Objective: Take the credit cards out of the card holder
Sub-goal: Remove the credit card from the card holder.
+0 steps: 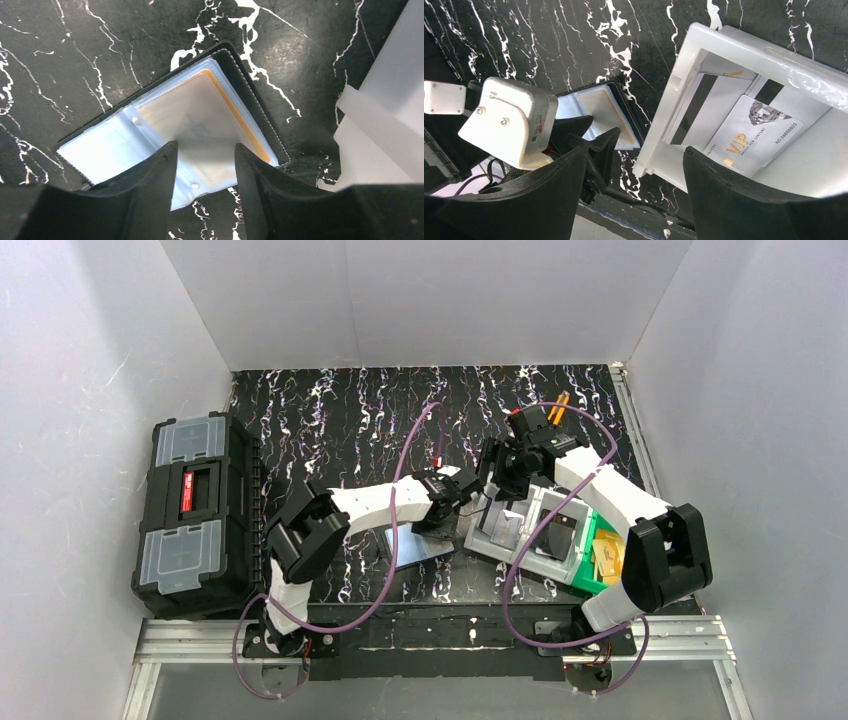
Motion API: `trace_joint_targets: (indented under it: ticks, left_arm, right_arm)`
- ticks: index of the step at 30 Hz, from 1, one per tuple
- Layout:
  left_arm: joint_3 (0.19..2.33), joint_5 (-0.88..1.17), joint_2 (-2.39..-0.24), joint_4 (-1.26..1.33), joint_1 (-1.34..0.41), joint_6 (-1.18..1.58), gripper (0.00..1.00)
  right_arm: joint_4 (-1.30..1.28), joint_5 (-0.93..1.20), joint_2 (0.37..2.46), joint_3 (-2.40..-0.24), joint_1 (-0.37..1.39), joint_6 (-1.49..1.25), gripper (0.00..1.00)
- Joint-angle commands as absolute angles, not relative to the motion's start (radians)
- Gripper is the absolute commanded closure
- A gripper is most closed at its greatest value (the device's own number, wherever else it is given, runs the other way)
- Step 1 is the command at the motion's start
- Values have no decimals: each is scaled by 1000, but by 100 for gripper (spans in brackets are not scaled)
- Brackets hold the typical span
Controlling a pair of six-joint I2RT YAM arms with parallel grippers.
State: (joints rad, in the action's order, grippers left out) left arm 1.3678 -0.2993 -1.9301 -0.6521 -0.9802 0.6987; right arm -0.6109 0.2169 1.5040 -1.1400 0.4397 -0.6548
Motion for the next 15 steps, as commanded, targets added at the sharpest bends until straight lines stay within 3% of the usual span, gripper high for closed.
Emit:
trace_joint_targets:
  ticks: [1,11,15]
  left_arm:
    - [1282,-304,-1983,-700,-987,690,61]
    - [1116,-157,-1887,-558,-914,705,100]
    - [1035,-78,-1840,-491,-865,715,100]
  right_arm:
    - [-603,229,1476,-1124,440,-641,22]
    - [-588,254,1470,-1081,445,-641,22]
    - [-589,254,1474,-1076,463,-643,22]
